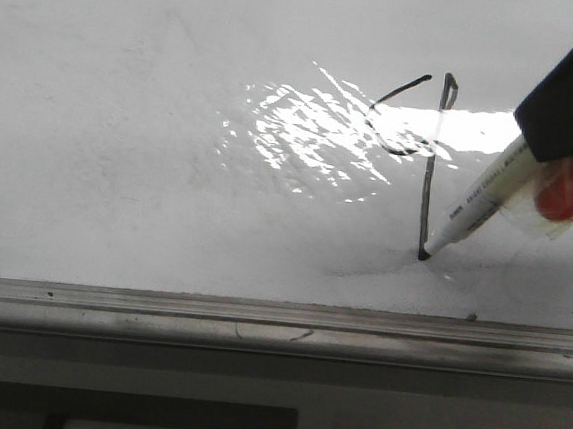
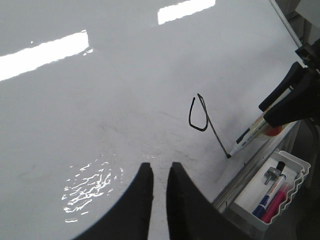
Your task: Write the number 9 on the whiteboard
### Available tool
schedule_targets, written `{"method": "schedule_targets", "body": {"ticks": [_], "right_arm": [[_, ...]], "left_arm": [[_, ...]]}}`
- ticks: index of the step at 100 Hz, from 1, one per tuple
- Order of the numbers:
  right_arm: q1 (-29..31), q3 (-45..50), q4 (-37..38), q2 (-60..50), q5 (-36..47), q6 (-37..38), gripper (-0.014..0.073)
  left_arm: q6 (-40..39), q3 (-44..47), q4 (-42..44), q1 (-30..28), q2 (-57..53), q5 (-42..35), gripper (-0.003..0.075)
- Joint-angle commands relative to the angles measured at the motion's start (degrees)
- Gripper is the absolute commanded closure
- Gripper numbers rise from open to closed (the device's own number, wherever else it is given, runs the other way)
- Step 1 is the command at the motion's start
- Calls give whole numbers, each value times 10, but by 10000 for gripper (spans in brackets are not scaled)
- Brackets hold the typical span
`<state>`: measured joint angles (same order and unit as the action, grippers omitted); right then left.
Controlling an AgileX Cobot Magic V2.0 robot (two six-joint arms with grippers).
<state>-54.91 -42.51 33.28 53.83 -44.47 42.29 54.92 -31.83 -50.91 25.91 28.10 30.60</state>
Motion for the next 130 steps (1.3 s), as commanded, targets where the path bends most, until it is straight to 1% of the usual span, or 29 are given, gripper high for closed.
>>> {"method": "schedule_targets", "body": {"ticks": [1, 33, 46, 53, 64, 71, 75, 76, 80, 84, 87, 92, 98, 111, 118, 130], "right_arm": [[5, -4, 25, 1, 6, -8, 638], [5, -4, 3, 1, 6, -13, 638], [4, -12, -1, -2, 6, -35, 638], [-9, -37, -5, -14, 0, -46, 638], [-50, -91, -8, -30, 5, -96, 638], [-75, -125, -8, -30, -6, -127, 638], [-87, -141, -8, -26, -17, -143, 638], [-89, -143, -8, -26, -19, -149, 638], [-97, -147, -8, -21, -28, -169, 638], [-102, -148, -10, -16, -37, -186, 638], [-104, -148, -14, -11, -43, -203, 638], [-106, -148, -25, 0, -51, -220, 643], [-106, -148, -38, 15, -54, -241, 662], [-106, -148, -73, 38, -24, -305, 662], [-106, -148, -84, 48, 4, -329, 662], [-106, -148, -90, 63, 44, -358, 662]], "left_arm": [[-6, -15, -24, -1, 1, -28, 672], [-6, -15, -24, -1, 1, -29, 672], [-6, -15, -24, -1, 1, -29, 672], [-6, -15, -24, -1, 1, -29, 672], [-6, -15, -24, -1, 2, -23, 659], [-1, -15, -24, -1, 5, -11, 609], [-1, -15, -24, -1, 11, 0, 546], [-1, -15, -24, -1, 12, 2, 546], [-1, -15, -24, -1, 21, 17, 481], [0, -15, -25, -1, 33, 34, 437], [6, -15, -30, -1, 41, 45, 418], [34, -15, -42, -1, 57, 69, 406], [95, -15, -78, -1, 80, 98, 406], [225, -15, -171, -1, 125, 137, 406], [271, -16, -201, -1, 148, 155, 406], [308, -25, -219, 2, 185, 194, 406]]}}
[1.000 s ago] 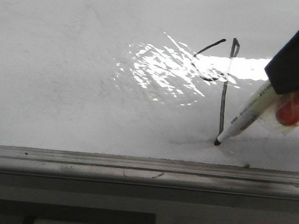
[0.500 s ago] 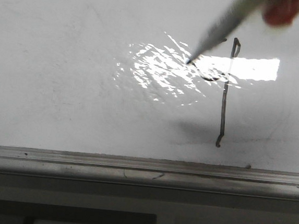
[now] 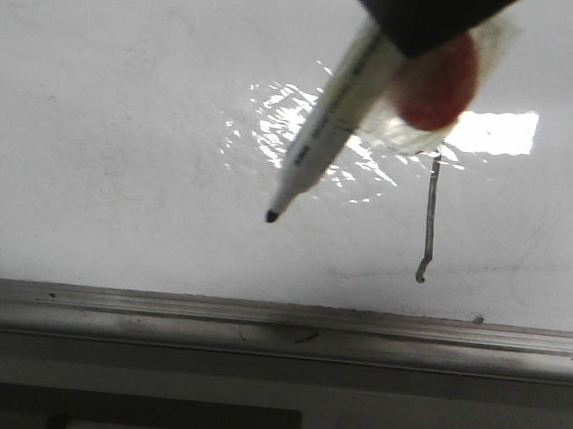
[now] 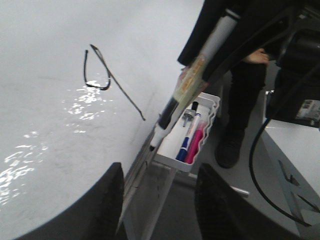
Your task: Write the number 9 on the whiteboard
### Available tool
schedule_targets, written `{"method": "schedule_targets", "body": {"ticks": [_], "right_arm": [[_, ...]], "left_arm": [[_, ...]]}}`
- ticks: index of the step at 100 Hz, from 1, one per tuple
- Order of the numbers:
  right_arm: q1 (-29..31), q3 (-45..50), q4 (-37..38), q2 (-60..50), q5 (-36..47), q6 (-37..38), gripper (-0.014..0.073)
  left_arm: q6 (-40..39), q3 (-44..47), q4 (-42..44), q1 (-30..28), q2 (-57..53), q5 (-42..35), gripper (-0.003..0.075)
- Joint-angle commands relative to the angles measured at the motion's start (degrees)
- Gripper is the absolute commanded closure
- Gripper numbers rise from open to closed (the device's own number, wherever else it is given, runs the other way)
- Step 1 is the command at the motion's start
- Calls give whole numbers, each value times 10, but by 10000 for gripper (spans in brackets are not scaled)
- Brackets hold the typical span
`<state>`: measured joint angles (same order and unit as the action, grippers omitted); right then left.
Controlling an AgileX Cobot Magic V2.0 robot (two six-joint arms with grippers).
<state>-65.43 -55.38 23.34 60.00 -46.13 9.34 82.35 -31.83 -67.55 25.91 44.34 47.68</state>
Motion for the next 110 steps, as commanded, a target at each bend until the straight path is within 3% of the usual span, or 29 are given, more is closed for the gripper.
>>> {"method": "schedule_targets", "body": {"ticks": [1, 44, 90, 110], "right_arm": [[-1, -20, 8, 2, 66, -30, 662], [-1, -20, -2, 27, 107, -41, 662], [-1, -20, 8, 14, 78, -41, 662], [-1, -20, 8, 3, 81, -41, 662]], "left_arm": [[36, -26, -52, 4, 29, 25, 406], [64, -107, -50, 133, 159, -17, 406], [58, -111, -13, 138, 183, 6, 412], [54, -111, -30, 138, 183, -6, 484]]}}
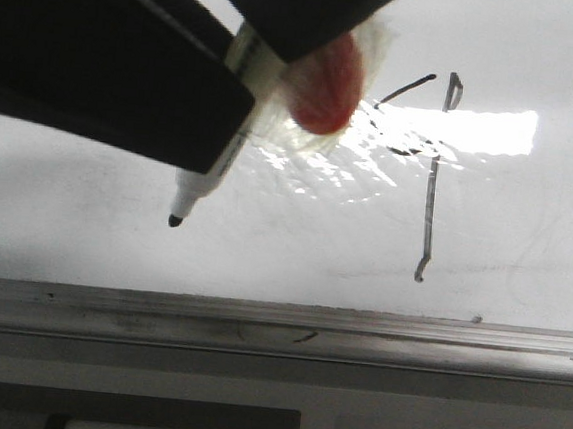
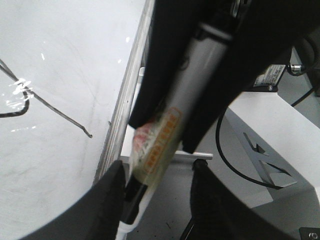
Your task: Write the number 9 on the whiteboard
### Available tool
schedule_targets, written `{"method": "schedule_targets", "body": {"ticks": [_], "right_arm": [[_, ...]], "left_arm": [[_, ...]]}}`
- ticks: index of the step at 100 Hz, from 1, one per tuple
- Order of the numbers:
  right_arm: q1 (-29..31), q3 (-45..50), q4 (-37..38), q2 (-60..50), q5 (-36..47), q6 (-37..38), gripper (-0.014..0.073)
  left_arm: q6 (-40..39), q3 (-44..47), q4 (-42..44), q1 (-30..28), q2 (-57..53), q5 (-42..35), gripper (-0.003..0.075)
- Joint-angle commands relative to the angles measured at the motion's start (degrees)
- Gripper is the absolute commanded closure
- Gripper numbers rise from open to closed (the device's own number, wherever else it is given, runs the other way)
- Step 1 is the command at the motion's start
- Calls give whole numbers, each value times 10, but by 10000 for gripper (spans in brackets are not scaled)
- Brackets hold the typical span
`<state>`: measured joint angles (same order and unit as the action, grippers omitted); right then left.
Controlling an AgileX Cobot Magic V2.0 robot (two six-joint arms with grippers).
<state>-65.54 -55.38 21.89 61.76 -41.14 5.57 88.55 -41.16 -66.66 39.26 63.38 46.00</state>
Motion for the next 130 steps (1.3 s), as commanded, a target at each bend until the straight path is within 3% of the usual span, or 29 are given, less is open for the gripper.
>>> {"method": "schedule_targets", "body": {"ticks": [1, 25, 44, 70, 82, 94, 104, 117, 130], "right_arm": [[1, -20, 23, -15, 31, -3, 662], [1, -20, 10, -15, 62, -3, 662], [1, -20, 10, -15, 61, -3, 662], [1, -20, 10, -15, 69, -2, 655], [1, -20, 10, -15, 77, -2, 528], [1, -20, 27, -17, 72, -1, 238], [1, -23, 54, -35, 69, 1, 83], [1, -32, 80, -78, 76, 1, 95], [1, -33, 96, -122, 76, 7, 184]], "left_arm": [[-8, -18, -42, 4, -7, 11, 484], [-8, -18, -56, 4, -7, 13, 532], [-8, -18, -25, 4, -7, 13, 741], [-8, -17, 6, 4, -7, 13, 741], [-8, -9, 11, 4, -7, 13, 741], [-8, 0, 12, 4, -7, 13, 741], [-8, 0, 16, 4, -7, 21, 741], [-9, 0, 18, 4, -7, 37, 741], [-9, 0, 25, 4, -7, 41, 741]]}}
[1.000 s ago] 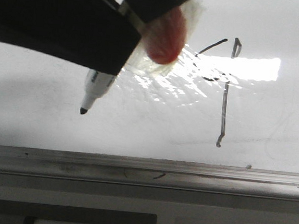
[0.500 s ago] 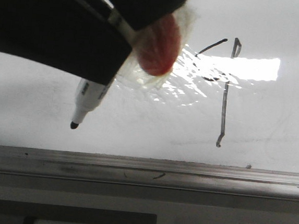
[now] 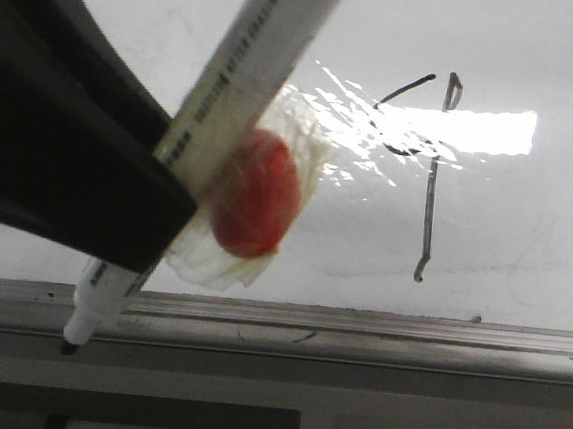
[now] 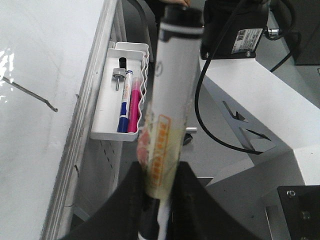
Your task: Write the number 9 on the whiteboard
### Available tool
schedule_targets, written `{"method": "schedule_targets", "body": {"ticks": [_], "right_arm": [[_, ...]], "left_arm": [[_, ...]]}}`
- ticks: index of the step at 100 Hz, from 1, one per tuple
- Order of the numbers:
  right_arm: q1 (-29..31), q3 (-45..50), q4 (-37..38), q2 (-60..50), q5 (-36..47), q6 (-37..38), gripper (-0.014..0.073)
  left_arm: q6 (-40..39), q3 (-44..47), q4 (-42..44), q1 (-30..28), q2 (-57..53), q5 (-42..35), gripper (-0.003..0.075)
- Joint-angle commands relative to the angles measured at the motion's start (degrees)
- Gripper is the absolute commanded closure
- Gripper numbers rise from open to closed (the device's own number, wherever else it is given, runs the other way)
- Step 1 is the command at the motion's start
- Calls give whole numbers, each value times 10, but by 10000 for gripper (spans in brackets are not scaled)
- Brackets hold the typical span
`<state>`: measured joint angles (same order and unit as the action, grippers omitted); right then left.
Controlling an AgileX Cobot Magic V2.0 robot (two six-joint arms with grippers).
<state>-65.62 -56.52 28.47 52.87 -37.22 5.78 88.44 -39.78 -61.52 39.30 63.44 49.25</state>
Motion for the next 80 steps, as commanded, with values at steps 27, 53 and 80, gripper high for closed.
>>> {"method": "schedule_targets", "body": {"ticks": [27, 53, 80], "right_arm": [[1, -21, 32, -107, -1, 9, 654], [1, -20, 93, -126, -83, 82, 654], [1, -20, 161, -126, -116, 137, 655]], "left_arm": [[-54, -14, -17, 4, -8, -36, 741], [-310, -14, -15, 5, -8, -301, 741], [-408, -14, -14, 49, 28, -419, 741]]}}
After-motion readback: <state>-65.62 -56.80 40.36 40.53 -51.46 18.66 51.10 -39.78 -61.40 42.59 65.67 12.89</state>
